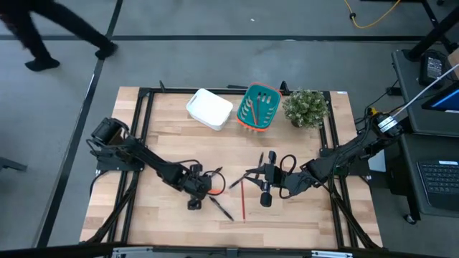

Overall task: Sort pens & pencils
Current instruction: Put the orange pencil into the green basket

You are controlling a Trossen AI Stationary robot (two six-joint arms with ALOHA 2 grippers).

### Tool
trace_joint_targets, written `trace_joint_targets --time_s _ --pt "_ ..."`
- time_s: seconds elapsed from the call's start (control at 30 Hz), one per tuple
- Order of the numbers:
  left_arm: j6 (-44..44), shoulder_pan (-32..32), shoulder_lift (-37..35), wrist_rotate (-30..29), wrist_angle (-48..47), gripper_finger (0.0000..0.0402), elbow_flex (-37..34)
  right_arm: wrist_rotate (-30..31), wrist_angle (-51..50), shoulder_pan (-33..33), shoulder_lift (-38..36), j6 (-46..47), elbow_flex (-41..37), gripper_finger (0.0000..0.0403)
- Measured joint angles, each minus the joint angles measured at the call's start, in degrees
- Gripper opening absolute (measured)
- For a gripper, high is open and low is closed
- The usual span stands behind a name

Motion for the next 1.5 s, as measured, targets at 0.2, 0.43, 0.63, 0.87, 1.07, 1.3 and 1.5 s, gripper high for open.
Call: trace_joint_targets --time_s 0.2,0.43,0.63,0.87,1.07,1.3,1.5 --pt "-1.5 0.1 -0.2 1.0 5.0 0.0087 -3.2 0.0 0.0 0.0 0.0 0.0 0.0 0.0104" --pt "-2.6 -0.2 -0.2 2.1 5.0 0.0087 -3.4 0.0 0.0 0.0 0.0 0.0 0.0 0.0104" --pt "-2.6 -0.2 0.1 2.5 4.9 0.0085 -3.5 0.0 0.0 0.0 0.0 0.0 0.0 0.0104" --pt "-2.5 -1.4 0.8 0.5 5.2 0.0082 -3.4 0.0 0.1 0.0 0.0 0.0 0.0 0.0104" --pt "-2.5 -2.9 1.0 -1.7 5.2 0.0082 -3.4 0.1 0.1 0.0 0.0 0.0 0.0 0.0104" --pt "-2.0 -3.4 1.1 -2.8 5.2 0.0081 -3.4 0.1 0.1 0.0 0.0 0.0 0.0 0.0104" --pt "-1.3 -3.5 1.1 -2.5 5.4 0.0052 -3.4 0.1 0.1 0.0 0.0 -0.1 0.0 0.0104"
